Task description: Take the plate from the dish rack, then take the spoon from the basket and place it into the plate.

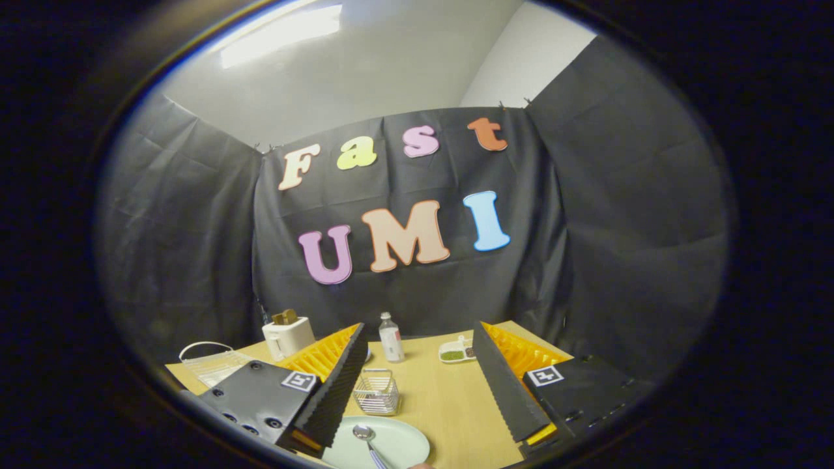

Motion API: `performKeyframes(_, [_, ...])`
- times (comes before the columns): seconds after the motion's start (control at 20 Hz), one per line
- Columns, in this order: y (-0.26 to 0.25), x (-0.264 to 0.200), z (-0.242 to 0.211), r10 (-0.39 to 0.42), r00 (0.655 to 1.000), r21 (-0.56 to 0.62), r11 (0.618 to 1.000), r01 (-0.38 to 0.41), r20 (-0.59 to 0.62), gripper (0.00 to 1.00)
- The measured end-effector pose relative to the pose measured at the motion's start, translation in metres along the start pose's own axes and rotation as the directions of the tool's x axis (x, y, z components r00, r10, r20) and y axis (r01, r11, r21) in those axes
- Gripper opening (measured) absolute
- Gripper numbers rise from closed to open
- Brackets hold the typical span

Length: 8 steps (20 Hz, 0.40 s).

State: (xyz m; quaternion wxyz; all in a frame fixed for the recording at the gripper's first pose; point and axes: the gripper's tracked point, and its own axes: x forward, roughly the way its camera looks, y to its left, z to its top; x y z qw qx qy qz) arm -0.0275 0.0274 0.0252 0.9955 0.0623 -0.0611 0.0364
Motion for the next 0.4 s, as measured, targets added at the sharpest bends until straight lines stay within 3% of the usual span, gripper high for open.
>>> performKeyframes(0.4, [0.024, -0.004, -0.009, 0.046, 0.998, -0.024, 0.999, -0.047, -0.034, 1.0])
